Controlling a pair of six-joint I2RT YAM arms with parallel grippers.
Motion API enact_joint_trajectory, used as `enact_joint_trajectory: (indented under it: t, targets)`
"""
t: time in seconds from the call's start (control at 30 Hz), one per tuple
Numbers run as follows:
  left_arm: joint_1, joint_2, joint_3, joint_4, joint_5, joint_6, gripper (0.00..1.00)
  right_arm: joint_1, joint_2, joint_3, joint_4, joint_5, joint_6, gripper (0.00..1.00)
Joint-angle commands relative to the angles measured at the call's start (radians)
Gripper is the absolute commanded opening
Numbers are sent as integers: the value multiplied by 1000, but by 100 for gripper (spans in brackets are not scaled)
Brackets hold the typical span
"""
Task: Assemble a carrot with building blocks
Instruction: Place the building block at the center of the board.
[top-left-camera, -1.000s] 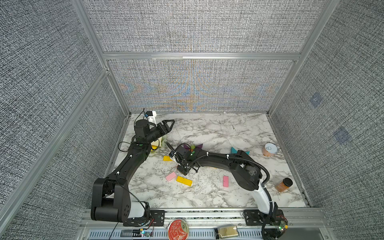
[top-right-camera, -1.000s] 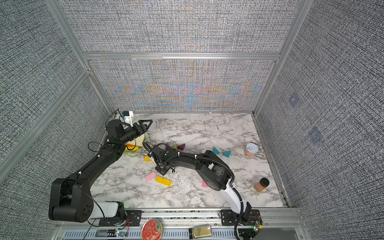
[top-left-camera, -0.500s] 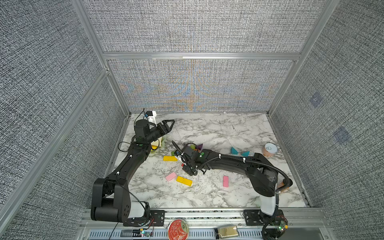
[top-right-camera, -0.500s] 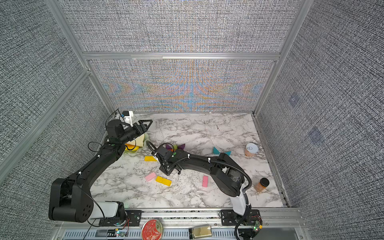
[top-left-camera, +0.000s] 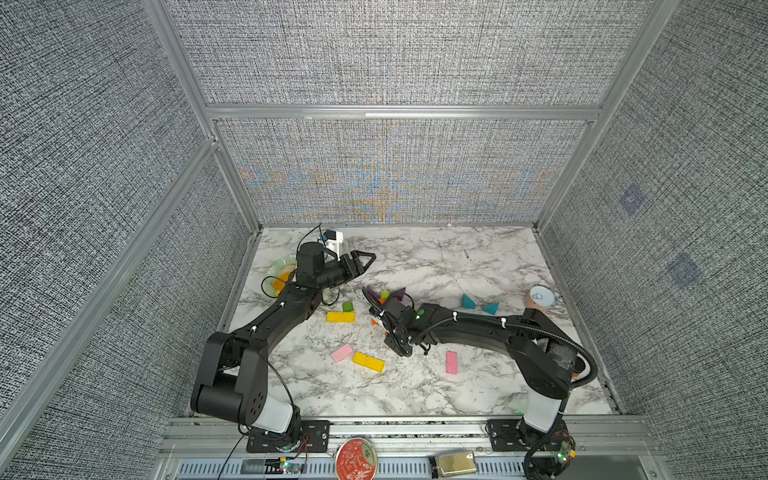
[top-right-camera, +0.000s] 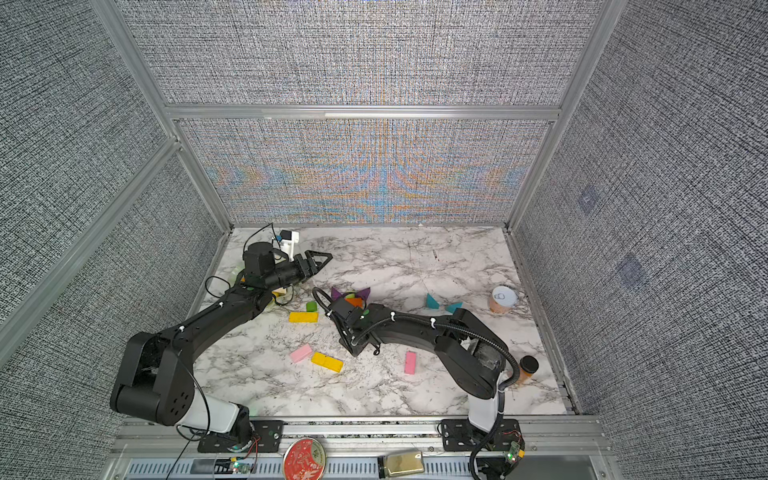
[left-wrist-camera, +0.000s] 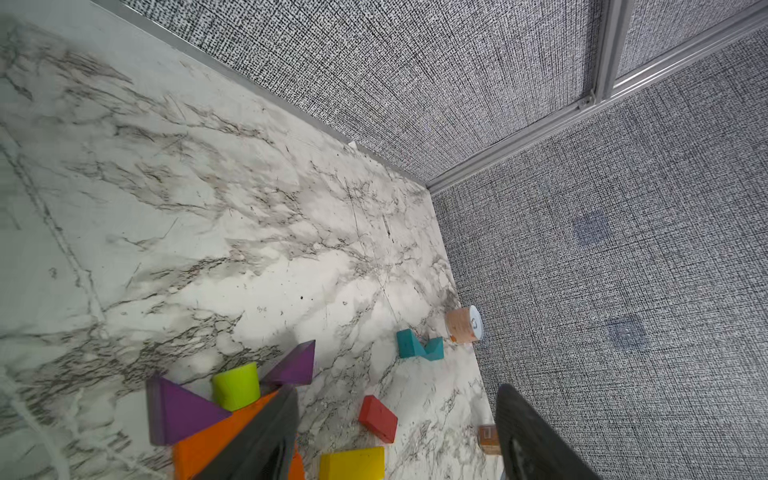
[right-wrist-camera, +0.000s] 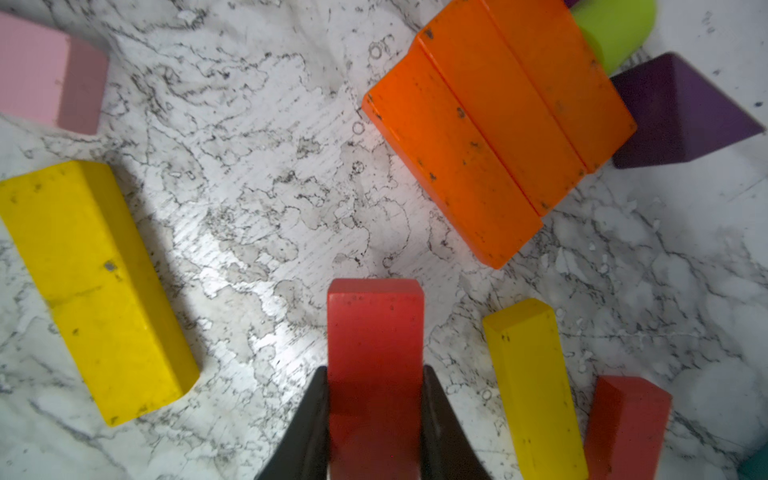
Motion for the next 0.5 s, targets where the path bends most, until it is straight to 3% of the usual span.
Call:
enact_joint_trajectory:
  t: [0.0, 0.4, 0.47]
  targets:
    - [-2, -2, 14, -10, -2, 12, 76, 1, 25, 18, 9, -15, 0, 20]
    - [-1, -8, 24, -40, -28, 42, 76, -12, 144, 92, 38, -31, -50, 21]
    - [-1, -14, 26, -41, -30, 47, 76, -10, 142, 87, 34, -29, -46, 29]
